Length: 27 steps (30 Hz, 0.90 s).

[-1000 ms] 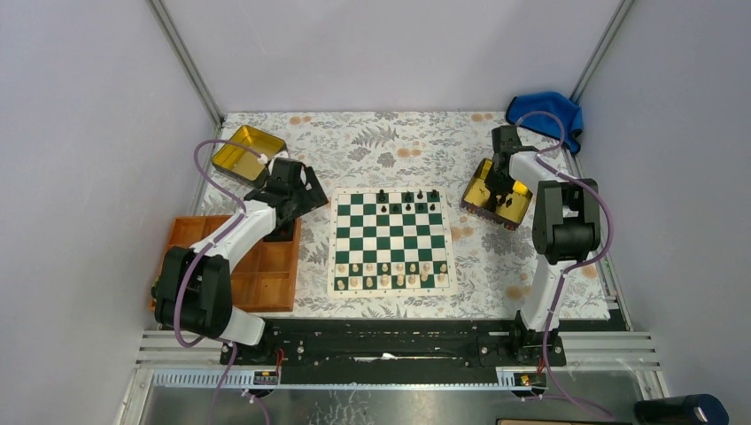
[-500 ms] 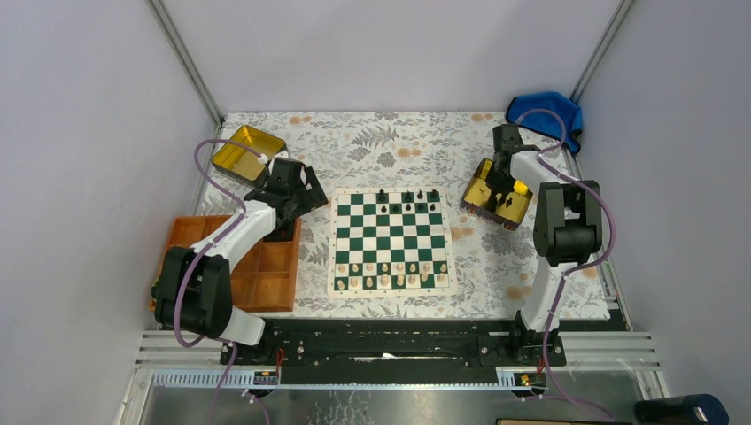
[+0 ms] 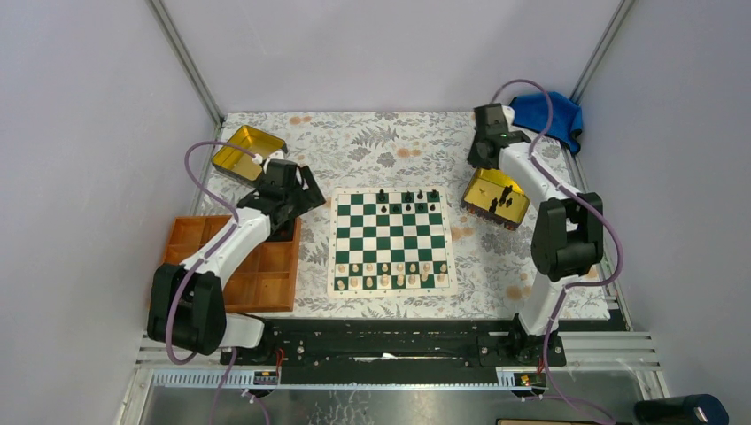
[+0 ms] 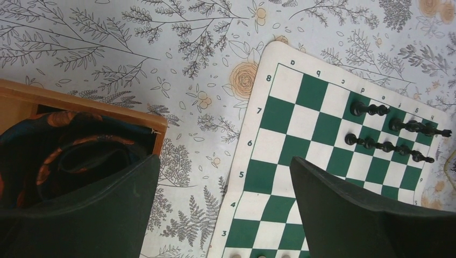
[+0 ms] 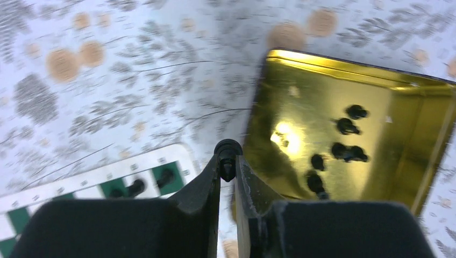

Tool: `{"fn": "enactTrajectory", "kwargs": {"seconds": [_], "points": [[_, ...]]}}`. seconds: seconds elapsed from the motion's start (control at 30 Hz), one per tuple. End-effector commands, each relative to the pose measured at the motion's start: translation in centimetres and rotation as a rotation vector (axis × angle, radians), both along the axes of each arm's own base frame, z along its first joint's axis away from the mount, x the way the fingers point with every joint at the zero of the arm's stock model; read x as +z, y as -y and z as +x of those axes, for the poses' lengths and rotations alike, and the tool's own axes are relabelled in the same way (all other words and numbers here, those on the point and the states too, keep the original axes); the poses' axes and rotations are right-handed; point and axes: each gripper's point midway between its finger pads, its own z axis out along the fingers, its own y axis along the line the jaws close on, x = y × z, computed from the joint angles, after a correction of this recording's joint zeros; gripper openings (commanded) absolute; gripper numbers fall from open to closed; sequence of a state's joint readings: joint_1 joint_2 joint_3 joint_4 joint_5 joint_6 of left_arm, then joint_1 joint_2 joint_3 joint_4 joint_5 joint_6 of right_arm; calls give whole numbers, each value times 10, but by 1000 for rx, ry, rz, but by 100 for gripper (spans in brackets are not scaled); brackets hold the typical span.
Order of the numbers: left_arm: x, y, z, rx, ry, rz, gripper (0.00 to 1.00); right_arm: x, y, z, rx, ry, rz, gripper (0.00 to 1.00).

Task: Set up the chess pieces on the board
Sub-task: Place the chess piece on the chessboard.

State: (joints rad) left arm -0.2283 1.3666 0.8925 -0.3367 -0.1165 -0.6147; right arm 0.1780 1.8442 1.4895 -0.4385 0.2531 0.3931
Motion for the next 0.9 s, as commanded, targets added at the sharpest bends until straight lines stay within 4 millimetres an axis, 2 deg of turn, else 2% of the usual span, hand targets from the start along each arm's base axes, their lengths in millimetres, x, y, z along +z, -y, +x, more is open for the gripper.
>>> {"fn": "enactTrajectory", "kwargs": {"seconds": [0.0, 0.27, 0.53, 0.7, 0.87], "points": [[9, -4, -4, 5, 38, 11, 99, 52, -55, 4, 129, 102, -23, 0], [13, -3, -14, -1, 56, -9, 99, 65, -160, 2, 339, 122, -20, 0], [20, -4, -20, -13, 82, -17, 99, 58, -251, -11, 509, 111, -36, 0], [21, -4, -25, -20, 87, -20, 99, 46, -291, -23, 589, 85, -53, 0], [18, -4, -29, -23, 85, -22, 99, 26, -314, -33, 643, 48, -75, 0]]}}
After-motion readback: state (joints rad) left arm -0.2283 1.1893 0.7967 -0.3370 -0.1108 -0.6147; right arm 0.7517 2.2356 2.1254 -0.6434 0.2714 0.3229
